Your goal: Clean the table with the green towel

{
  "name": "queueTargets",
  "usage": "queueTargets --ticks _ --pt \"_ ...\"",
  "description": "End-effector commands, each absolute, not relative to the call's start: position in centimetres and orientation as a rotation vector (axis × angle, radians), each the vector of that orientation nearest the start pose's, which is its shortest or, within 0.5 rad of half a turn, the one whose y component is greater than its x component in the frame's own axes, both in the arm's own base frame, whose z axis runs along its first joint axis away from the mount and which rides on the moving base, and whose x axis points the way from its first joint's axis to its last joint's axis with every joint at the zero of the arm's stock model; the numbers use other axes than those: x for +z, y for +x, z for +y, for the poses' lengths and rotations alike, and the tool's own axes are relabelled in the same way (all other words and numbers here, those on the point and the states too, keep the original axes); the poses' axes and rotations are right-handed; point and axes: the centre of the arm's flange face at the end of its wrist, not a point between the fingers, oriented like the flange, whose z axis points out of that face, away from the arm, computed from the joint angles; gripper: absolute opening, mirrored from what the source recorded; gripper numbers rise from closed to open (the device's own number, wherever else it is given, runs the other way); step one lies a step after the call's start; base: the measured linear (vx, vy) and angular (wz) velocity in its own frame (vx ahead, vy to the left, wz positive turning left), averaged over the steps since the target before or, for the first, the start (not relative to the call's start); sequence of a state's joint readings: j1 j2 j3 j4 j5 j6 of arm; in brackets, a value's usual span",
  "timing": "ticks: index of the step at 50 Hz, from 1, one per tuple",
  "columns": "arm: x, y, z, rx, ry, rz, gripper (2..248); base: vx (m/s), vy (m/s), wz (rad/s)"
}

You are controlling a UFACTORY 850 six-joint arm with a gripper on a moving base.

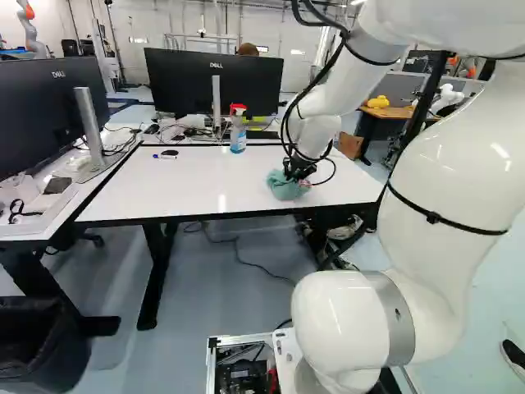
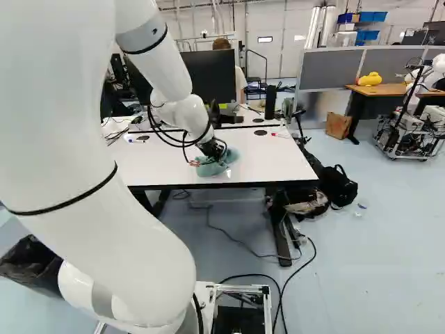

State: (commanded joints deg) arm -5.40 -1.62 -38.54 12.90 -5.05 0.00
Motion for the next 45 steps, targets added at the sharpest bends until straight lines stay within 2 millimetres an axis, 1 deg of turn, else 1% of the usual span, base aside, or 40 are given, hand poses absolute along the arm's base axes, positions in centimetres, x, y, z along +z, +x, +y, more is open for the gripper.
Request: queueTargets --ticks 8,30,37,45 --pt "42.7 42.2 -4.8 -0.849 -2.933 0.498 30 0.000 0.000 0.000" --pt "42.6 39.9 -8.3 -0.857 -2.930 0.636 30 0.000 0.000 0.000" --pt "42.6 40.0 -9.4 -0.859 -2.928 0.678 30 0.000 0.000 0.000" --pt "42.7 40.7 -10.8 -0.862 -2.925 0.720 30 0.000 0.000 0.000"
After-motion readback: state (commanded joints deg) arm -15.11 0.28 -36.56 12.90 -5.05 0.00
